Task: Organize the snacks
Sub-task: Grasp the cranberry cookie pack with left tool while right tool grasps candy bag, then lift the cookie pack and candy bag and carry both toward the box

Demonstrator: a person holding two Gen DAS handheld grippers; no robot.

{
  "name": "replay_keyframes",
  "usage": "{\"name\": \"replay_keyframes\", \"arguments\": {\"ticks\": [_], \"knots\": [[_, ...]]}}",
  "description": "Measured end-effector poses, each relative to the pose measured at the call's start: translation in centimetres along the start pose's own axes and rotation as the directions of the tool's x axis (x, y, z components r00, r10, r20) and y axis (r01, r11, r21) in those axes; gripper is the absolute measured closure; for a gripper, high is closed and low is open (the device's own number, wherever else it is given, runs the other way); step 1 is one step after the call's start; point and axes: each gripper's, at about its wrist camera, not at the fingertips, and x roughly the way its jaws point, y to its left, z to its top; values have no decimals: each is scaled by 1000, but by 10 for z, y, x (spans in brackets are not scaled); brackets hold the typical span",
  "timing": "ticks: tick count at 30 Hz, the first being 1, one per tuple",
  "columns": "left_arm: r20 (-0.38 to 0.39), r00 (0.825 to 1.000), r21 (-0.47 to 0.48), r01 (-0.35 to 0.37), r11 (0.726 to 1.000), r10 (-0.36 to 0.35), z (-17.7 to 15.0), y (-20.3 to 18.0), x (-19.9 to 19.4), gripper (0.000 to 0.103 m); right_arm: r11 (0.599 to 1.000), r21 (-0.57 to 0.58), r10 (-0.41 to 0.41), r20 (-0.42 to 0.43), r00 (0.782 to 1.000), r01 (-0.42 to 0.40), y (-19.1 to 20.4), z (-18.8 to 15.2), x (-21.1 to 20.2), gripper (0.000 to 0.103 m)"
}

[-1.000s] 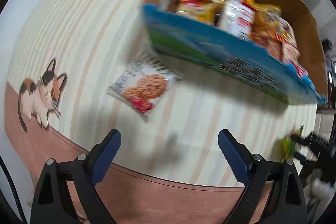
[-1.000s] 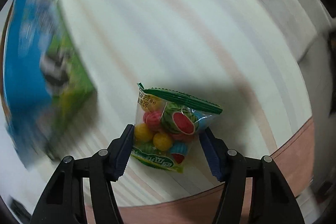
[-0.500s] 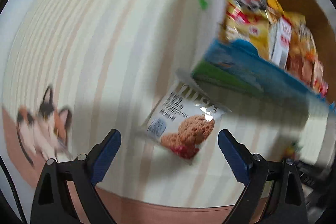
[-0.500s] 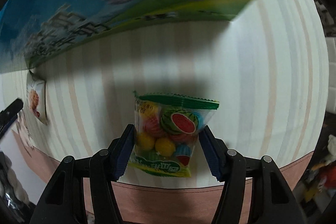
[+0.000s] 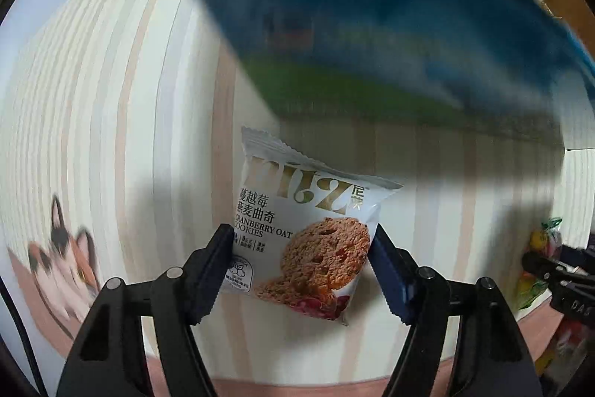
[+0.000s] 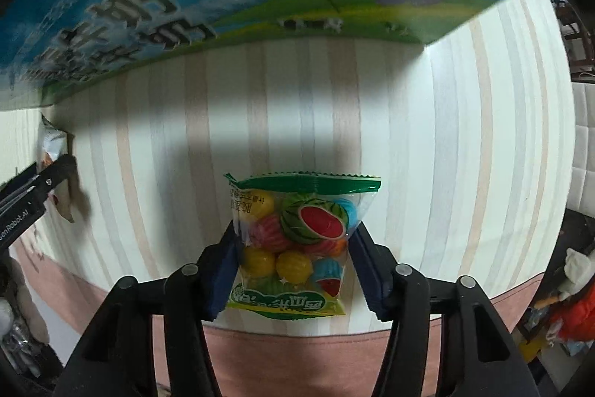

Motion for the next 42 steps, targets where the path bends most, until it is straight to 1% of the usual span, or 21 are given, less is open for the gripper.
{"name": "replay_keyframes", "arguments": {"ticks": [4,7,10,14,16,19,20,21,23,25,26,27,29,30,32,34,35,37,38,39,42], "knots": [[-47,999,-30,-26,999,24,-25,-11,3,33,999,-53,-13,-30,999,11,0,-19,5,44],[-85,996,-57,-21,998,16,-52,-23,4,33,995,-96,-18,-61,998,12,3,-37,12,44],[-117,993,-57,-18,998,11,-73,-34,5,33,990,-138,-35,-91,995,22,2,-59,17,44],[-116,992,-10,-52,999,51,-80,-48,9,33,989,-145,-46,-95,994,32,-1,-73,19,44],[-116,992,3,-56,998,56,-83,-58,10,32,992,-121,-32,-93,995,21,-4,-72,18,43],[-115,992,2,-47,999,47,-86,-59,10,29,997,-66,22,-87,996,-28,-13,-69,12,36],[-115,992,4,-42,999,42,-86,-55,9,29,998,-54,38,-82,996,-43,-15,-68,8,30],[-115,993,3,-33,999,33,-85,-54,10,28,998,-46,48,-80,996,-52,-21,-68,6,21],[-109,994,-4,-12,1000,11,-77,-42,13,26,996,-25,81,-83,993,-83,-31,-66,-2,15],[-96,995,-21,6,1000,-8,-75,-32,14,19,994,0,112,-79,991,-113,-37,-67,-8,14],[-94,995,-28,10,1000,-13,-77,-18,12,15,993,7,119,-79,990,-119,-40,-68,-10,10],[-97,995,-20,14,1000,-15,-77,-17,13,13,993,12,121,-80,989,-120,-44,-68,-12,9],[-114,993,8,10,1000,-9,-72,-1,13,10,992,21,123,-76,990,-122,-52,-72,-13,9],[-119,993,14,12,1000,-10,-71,-1,14,10,992,27,126,-77,989,-125,-66,-78,-7,9],[-127,992,23,13,1000,-10,-69,-1,14,10,992,40,125,-81,989,-122,-71,-79,-6,9],[-134,991,20,12,1000,-9,-68,2,13,10,993,50,112,-85,990,-108,-80,-92,4,9],[-138,990,15,12,1000,-10,-68,-5,14,10,993,60,109,-90,990,-104,-81,-88,13,9],[-127,992,8,7,1000,-6,-66,-7,11,17,991,85,113,-89,990,-105,-86,-90,16,9],[-119,993,2,6,1000,-6,-66,-8,8,24,991,93,109,-83,991,-101,-88,-91,16,9],[-115,993,-1,6,1000,-6,-76,-13,1,32,991,99,103,-78,992,-95,-82,-92,21,9],[-121,993,-12,4,1000,-5,-79,-10,-1,32,993,86,87,-67,994,-81,-82,-94,22,11]]}}
